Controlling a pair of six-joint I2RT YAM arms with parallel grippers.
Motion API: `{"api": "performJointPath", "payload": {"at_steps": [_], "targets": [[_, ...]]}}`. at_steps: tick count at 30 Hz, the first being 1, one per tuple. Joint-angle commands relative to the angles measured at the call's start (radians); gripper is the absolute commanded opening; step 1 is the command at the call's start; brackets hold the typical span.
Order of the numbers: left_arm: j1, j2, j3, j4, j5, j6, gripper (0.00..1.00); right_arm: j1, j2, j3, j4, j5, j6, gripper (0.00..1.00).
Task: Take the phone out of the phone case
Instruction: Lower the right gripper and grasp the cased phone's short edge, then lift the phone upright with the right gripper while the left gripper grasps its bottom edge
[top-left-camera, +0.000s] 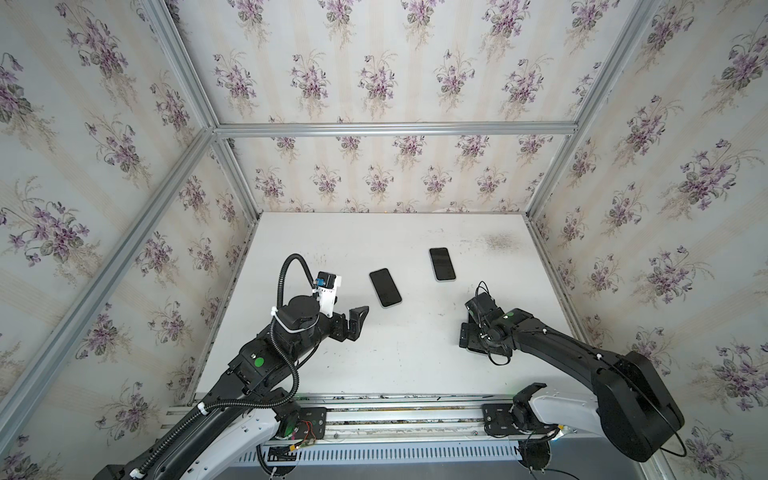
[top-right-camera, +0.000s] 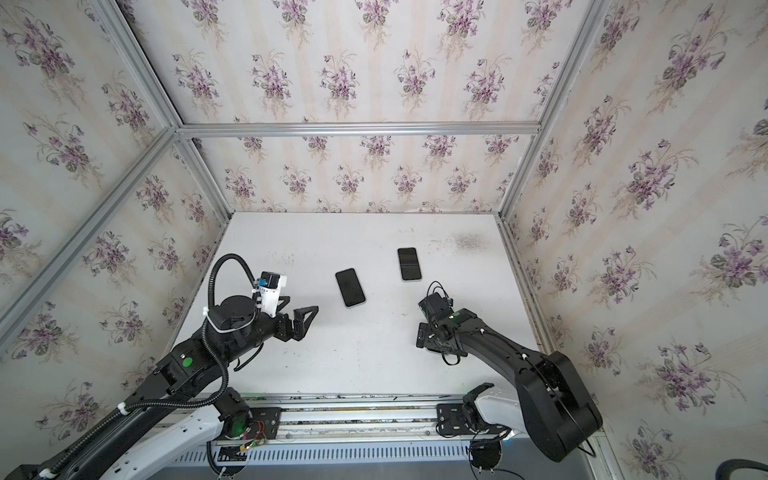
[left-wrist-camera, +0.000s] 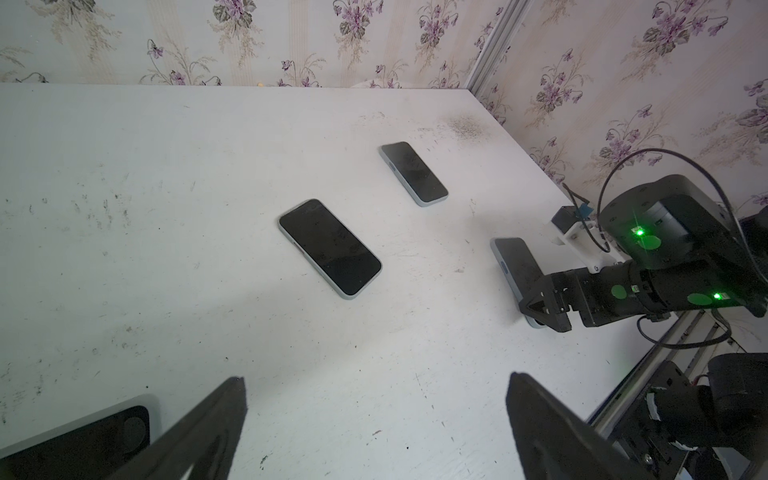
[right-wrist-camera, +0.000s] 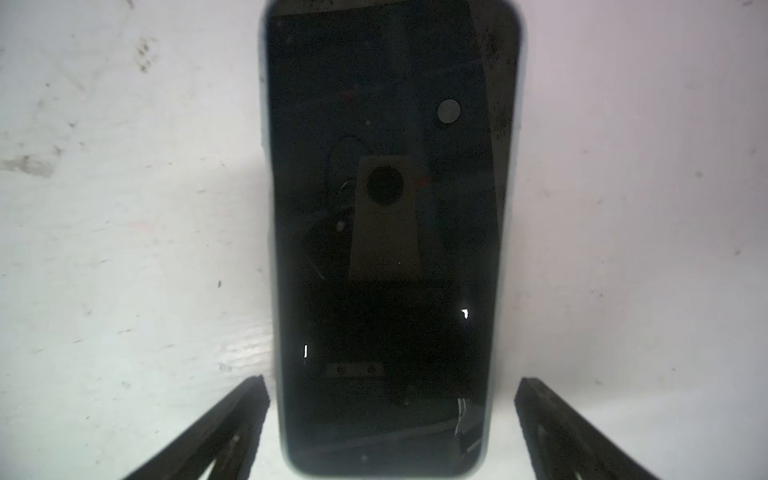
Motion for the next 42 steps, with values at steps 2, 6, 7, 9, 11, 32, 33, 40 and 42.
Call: {"api": "performJointPath", "payload": {"at_steps": [2, 6, 7, 9, 11, 32, 33, 40, 42], "targets": [[-0.001, 0.003, -0.003, 0.011, -0.008, -0.008, 1.0, -0.011, 0.018, 0.013, 0.022, 0.007, 0.01, 0.98], [-0.002, 0.003, -0.001, 0.011, -0.006, -0.008, 1.0, -0.028, 0.021, 0.001, 0.04, -0.001, 0.007, 0.97], [-0.002, 0.005, -0.001, 0.012, -0.007, -0.008, 1.0, -0.034, 0.023, -0.002, 0.044, -0.003, 0.005, 0.97], [-0.003, 0.007, -0.002, 0.012, -0.005, -0.008, 1.0, -0.045, 0.029, -0.004, 0.05, -0.009, -0.002, 0.96], [-0.004, 0.008, -0.001, 0.012, -0.005, -0.007, 1.0, -0.055, 0.035, -0.008, 0.054, -0.016, -0.009, 0.95], [-0.005, 0.039, 0.0, 0.04, 0.04, -0.063, 1.0, -0.073, 0.007, -0.012, 0.087, -0.047, -0.035, 0.72], [-0.005, 0.045, 0.0, 0.051, 0.062, -0.066, 1.0, -0.072, -0.008, -0.017, 0.095, -0.051, -0.039, 0.72], [-0.005, 0.136, 0.018, 0.115, 0.169, -0.111, 1.0, -0.062, -0.112, -0.06, 0.185, -0.091, -0.087, 0.68], [-0.005, 0.162, 0.026, 0.133, 0.188, -0.124, 1.0, -0.057, -0.137, -0.07, 0.218, -0.106, -0.104, 0.66]]}}
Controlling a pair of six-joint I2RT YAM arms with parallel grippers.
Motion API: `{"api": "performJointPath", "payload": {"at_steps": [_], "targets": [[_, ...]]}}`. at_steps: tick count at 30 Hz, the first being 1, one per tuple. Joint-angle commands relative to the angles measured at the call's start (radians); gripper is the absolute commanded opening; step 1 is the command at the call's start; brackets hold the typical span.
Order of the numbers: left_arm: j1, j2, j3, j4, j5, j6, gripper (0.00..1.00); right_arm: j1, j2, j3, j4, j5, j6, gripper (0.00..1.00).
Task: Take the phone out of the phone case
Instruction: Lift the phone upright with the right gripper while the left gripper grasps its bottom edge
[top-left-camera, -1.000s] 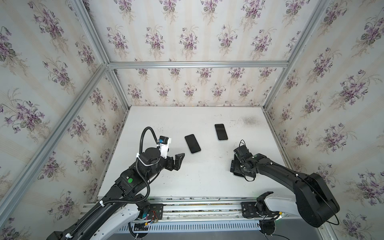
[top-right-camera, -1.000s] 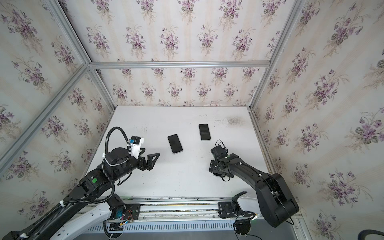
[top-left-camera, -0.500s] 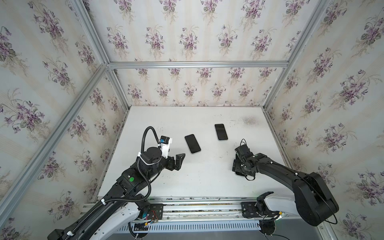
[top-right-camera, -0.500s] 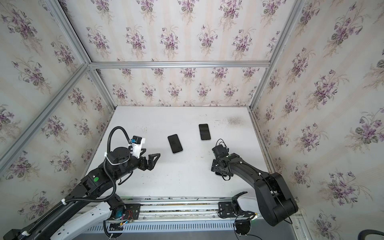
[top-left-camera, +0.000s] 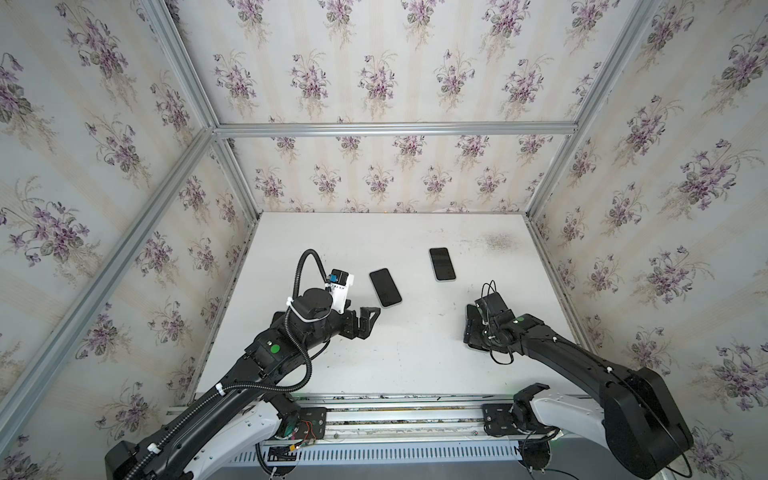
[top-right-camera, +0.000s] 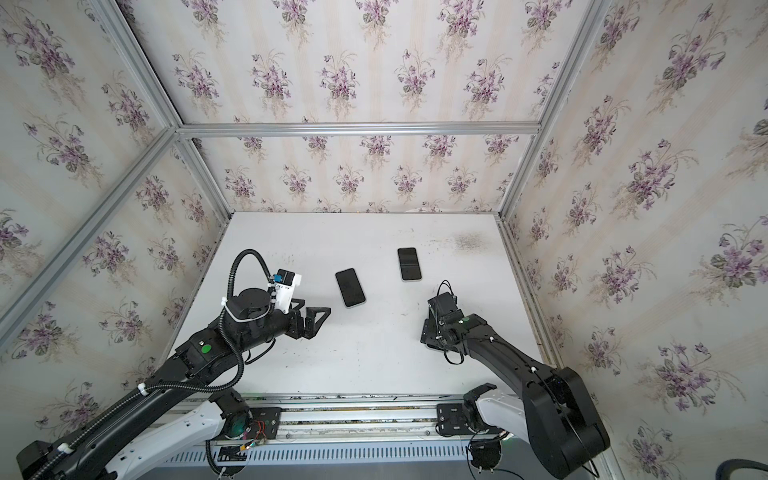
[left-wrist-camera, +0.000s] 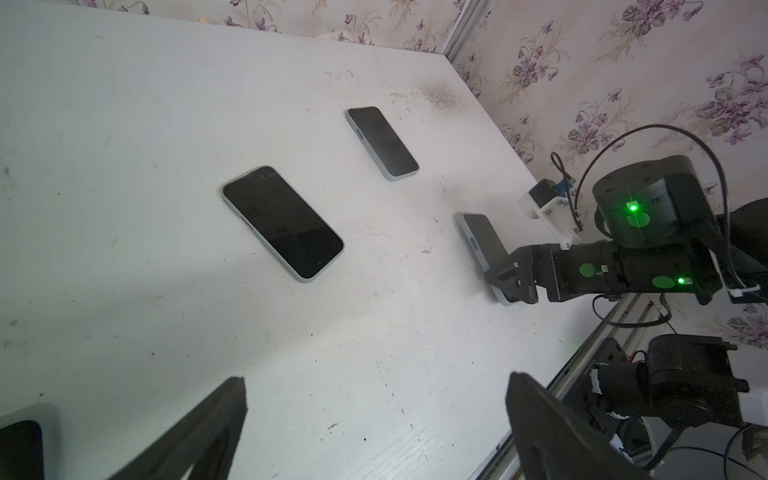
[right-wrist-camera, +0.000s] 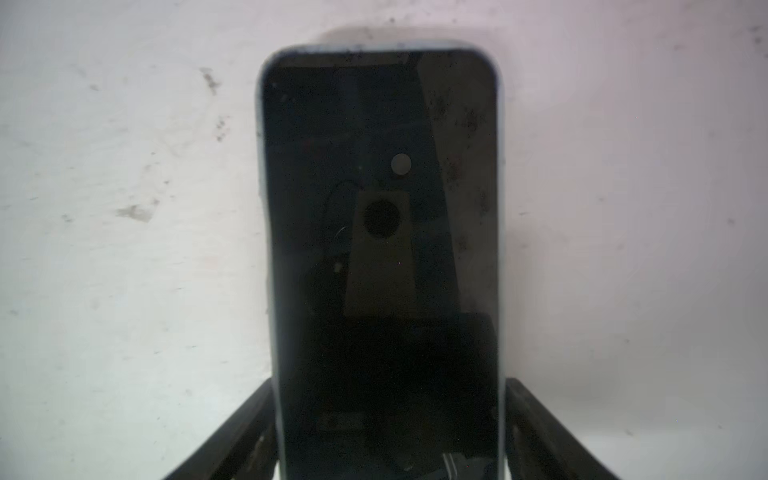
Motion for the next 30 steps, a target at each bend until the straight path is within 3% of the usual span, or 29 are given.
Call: {"api": "performJointPath", "payload": {"at_steps": [1, 9, 21, 30], "targets": [[0.0, 0.035, 0.018, 0.075, 0.066, -0.04, 1.0, 0.009, -0.035, -0.012, 0.108, -0.027, -0.045, 0.64], [-0.005, 0.108, 0.033, 0.13, 0.093, -0.07, 1.0, 0.022, -0.014, 0.004, 0.133, -0.068, -0.069, 0.56], [-0.008, 0.287, 0.109, 0.274, 0.209, -0.165, 1.0, 0.269, -0.176, 0.001, 0.363, -0.002, -0.155, 0.44], [-0.008, 0.47, 0.185, 0.379, 0.301, -0.234, 0.99, 0.431, -0.201, 0.034, 0.436, 0.086, -0.245, 0.42]]}}
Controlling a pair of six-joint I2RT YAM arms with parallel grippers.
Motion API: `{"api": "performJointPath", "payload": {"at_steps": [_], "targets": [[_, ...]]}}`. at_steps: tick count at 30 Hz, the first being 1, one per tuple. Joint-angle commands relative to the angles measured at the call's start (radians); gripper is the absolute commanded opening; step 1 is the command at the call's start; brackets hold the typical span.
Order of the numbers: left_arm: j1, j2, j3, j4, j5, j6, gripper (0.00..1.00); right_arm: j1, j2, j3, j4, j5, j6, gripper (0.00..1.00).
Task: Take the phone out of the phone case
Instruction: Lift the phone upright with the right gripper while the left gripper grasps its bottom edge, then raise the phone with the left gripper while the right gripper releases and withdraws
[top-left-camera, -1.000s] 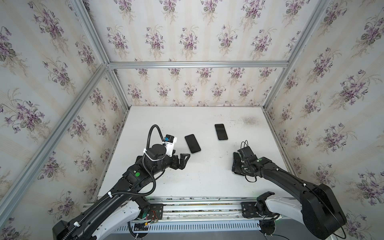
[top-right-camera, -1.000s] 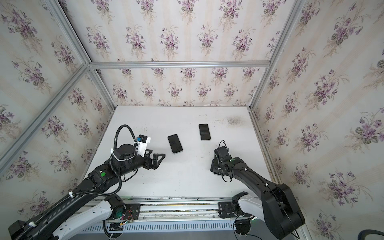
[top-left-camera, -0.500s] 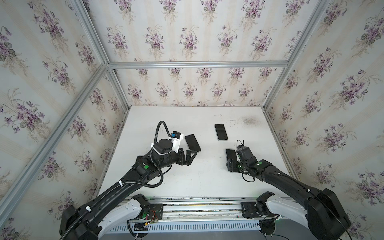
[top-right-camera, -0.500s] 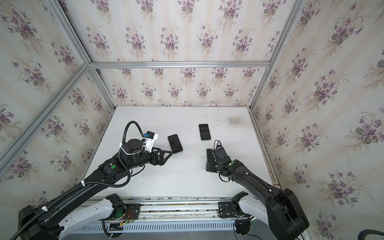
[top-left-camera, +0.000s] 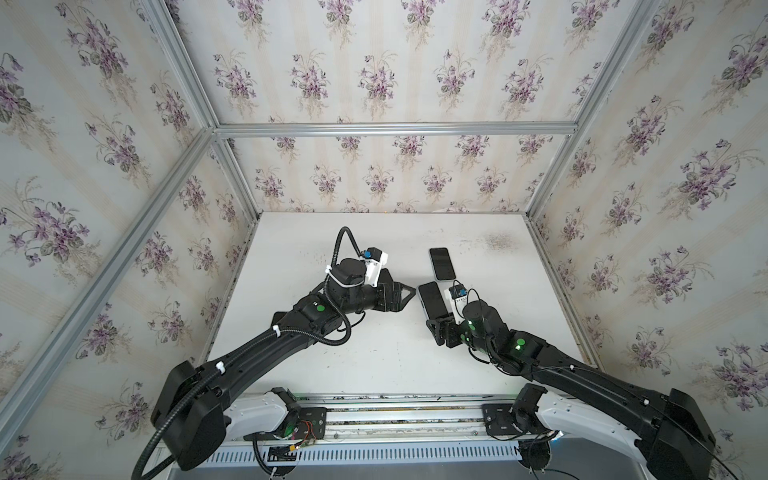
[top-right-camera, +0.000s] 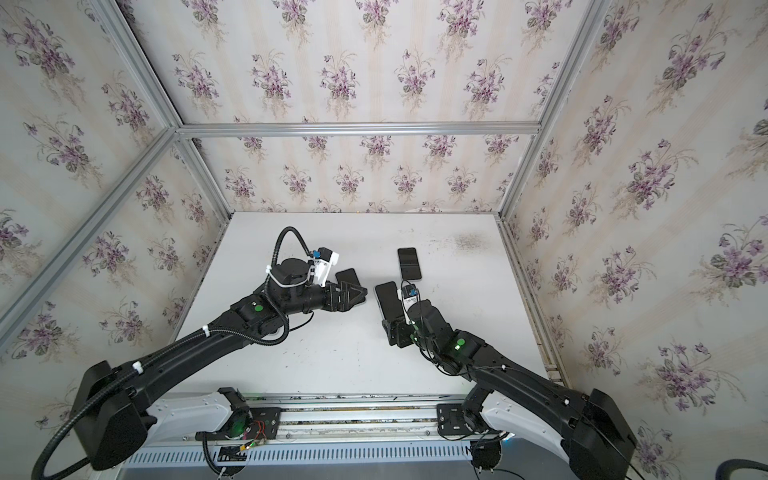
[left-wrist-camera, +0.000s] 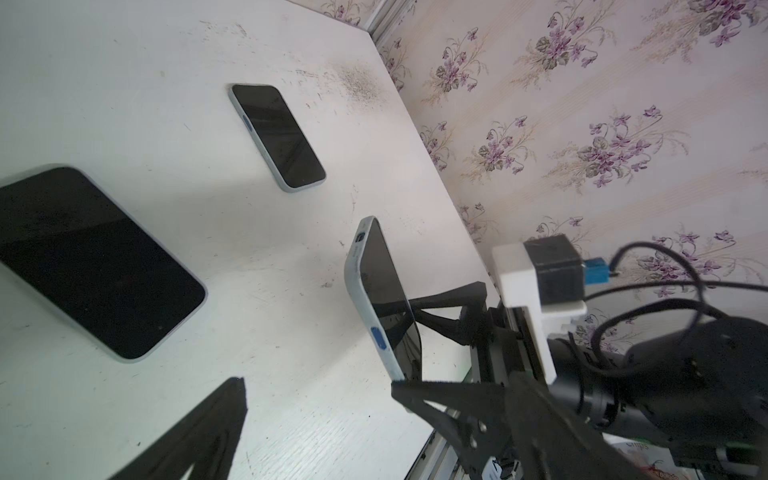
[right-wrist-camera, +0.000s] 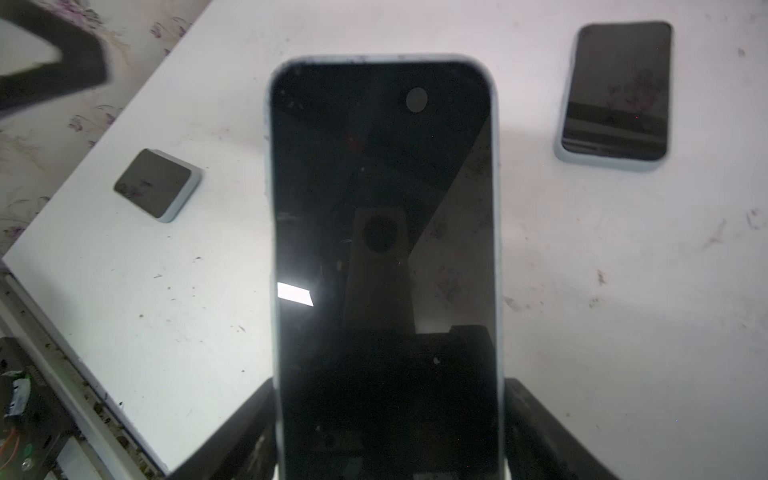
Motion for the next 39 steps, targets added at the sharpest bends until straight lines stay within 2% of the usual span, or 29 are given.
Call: {"api": "performJointPath", "payload": {"at_steps": [1, 5, 10, 14, 18, 22, 23, 32, 39], "targets": [[0.0, 0.034, 0.014, 0.074, 0.045, -0.042, 0.99, 0.029, -0.007, 0.02, 0.097, 0.057, -0.042, 0.42], [0.002, 0.065, 0.023, 0.079, 0.063, -0.066, 0.94, 0.052, -0.026, 0.008, 0.126, 0.065, -0.044, 0.41], [0.007, 0.102, 0.025, 0.098, 0.1, -0.103, 0.83, 0.071, -0.043, 0.006, 0.137, 0.062, -0.056, 0.39], [0.011, 0.121, 0.014, 0.136, 0.135, -0.131, 0.67, 0.076, -0.047, 0.005, 0.14, 0.06, -0.065, 0.37], [0.014, 0.129, 0.003, 0.176, 0.165, -0.153, 0.59, 0.077, -0.039, 0.005, 0.141, 0.053, -0.064, 0.36], [0.014, 0.145, 0.001, 0.193, 0.194, -0.164, 0.56, 0.079, -0.032, 0.004, 0.149, 0.048, -0.063, 0.35], [0.014, 0.146, 0.002, 0.193, 0.195, -0.164, 0.5, 0.078, -0.032, 0.006, 0.151, 0.045, -0.062, 0.35], [0.014, 0.16, 0.007, 0.201, 0.207, -0.167, 0.3, 0.08, -0.03, 0.003, 0.16, 0.038, -0.064, 0.33], [0.016, 0.155, 0.007, 0.195, 0.202, -0.151, 0.1, 0.085, -0.035, -0.006, 0.176, 0.027, -0.067, 0.32]]}}
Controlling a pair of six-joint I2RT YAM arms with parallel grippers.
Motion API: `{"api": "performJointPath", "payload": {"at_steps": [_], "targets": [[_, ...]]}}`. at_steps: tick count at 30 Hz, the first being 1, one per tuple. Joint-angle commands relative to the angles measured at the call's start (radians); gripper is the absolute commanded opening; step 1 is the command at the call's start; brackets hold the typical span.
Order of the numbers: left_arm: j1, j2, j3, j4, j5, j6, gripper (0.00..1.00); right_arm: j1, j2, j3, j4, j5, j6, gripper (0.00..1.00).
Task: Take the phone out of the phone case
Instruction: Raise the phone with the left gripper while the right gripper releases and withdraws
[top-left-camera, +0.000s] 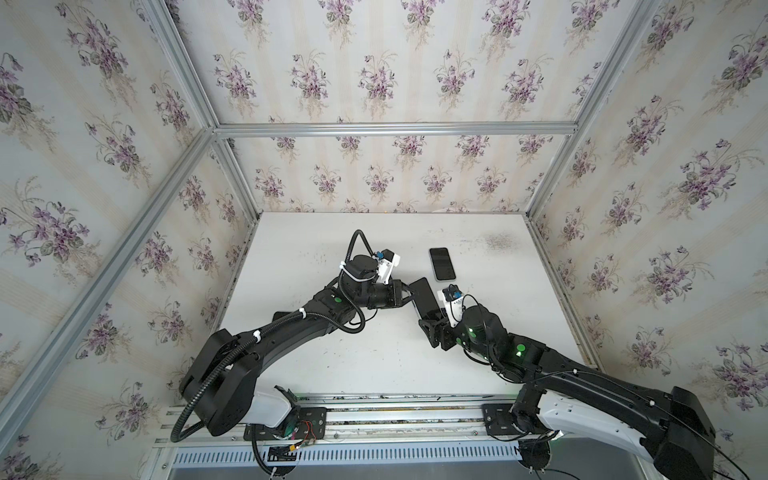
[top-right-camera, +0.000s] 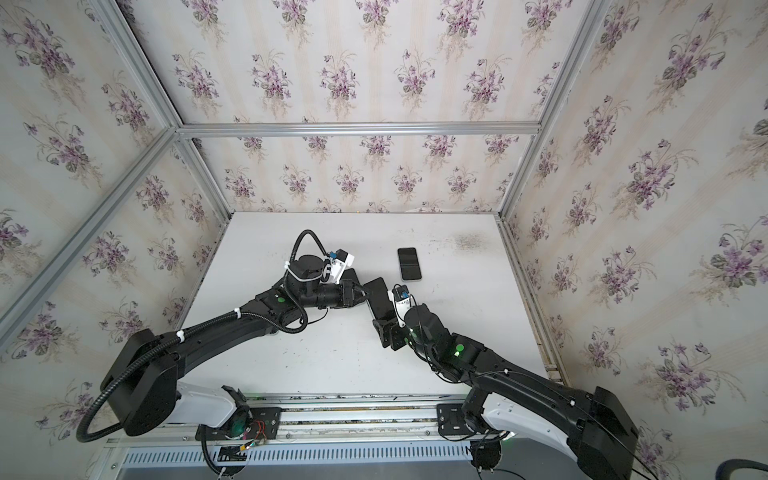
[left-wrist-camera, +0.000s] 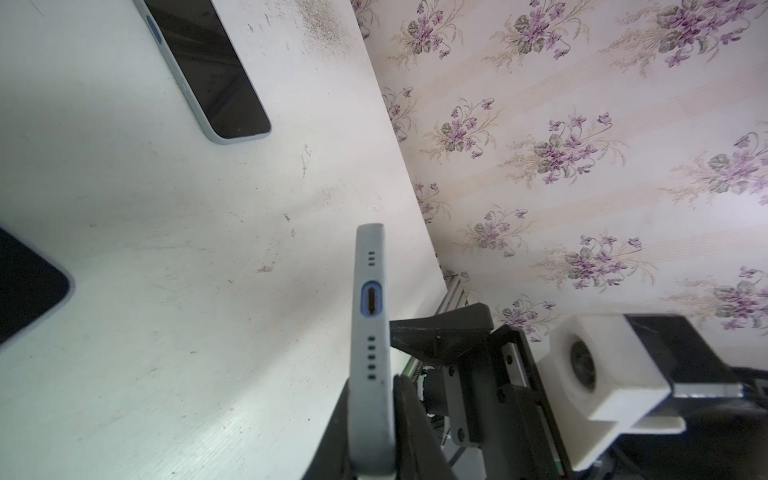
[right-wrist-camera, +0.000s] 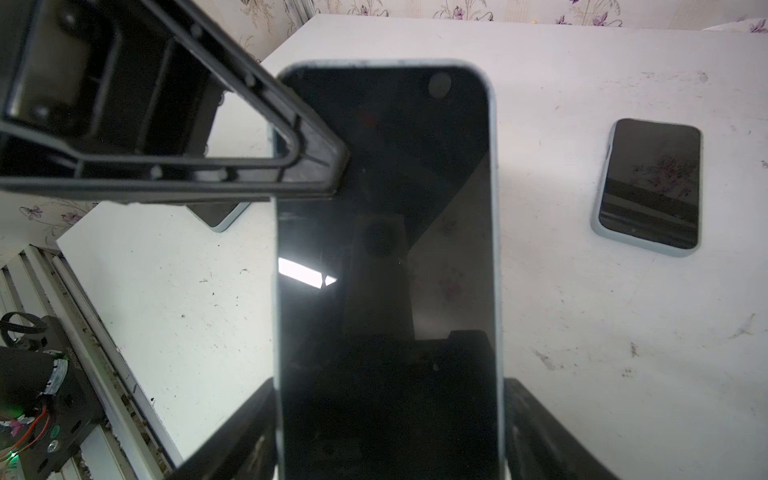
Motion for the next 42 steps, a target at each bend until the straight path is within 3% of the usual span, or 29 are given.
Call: {"api": "performJointPath", "payload": {"at_steps": [1, 3, 4, 6, 8, 12, 18, 24, 30, 35, 42], "targets": [[0.004, -0.009, 0.007, 0.021, -0.003, 0.021, 0.07, 0.003, -0.009, 0.002, 0.097, -0.015, -0.012, 0.32], [0.004, -0.022, 0.009, 0.017, -0.011, 0.031, 0.02, 0.004, -0.014, -0.001, 0.101, -0.025, -0.017, 0.35], [0.005, -0.031, 0.009, 0.013, -0.017, 0.039, 0.02, 0.004, -0.017, -0.002, 0.104, -0.033, -0.016, 0.42], [0.009, -0.057, 0.014, 0.001, -0.032, 0.057, 0.02, 0.004, -0.026, -0.001, 0.101, -0.042, -0.011, 0.68], [0.028, -0.099, 0.019, -0.012, -0.053, 0.072, 0.0, 0.004, -0.043, -0.001, 0.096, -0.06, -0.001, 0.84], [0.084, -0.221, 0.038, -0.033, -0.108, 0.102, 0.0, 0.004, -0.088, -0.004, 0.111, -0.125, 0.019, 0.99], [0.176, -0.373, 0.147, -0.065, -0.146, 0.197, 0.0, 0.003, -0.064, 0.062, 0.148, -0.279, 0.064, 0.99], [0.259, -0.424, 0.251, 0.012, 0.036, 0.209, 0.0, 0.001, 0.052, 0.15, 0.318, -0.452, 0.094, 0.99], [0.322, -0.451, 0.223, 0.15, 0.123, 0.123, 0.0, -0.066, 0.105, 0.168, 0.593, -0.564, 0.195, 0.98], [0.346, -0.45, 0.186, 0.269, 0.165, 0.036, 0.0, -0.164, 0.185, 0.176, 0.862, -0.668, 0.368, 0.86], [0.349, -0.45, 0.172, 0.338, 0.192, -0.014, 0.0, -0.168, 0.313, 0.234, 1.069, -0.748, 0.465, 0.65]]}}
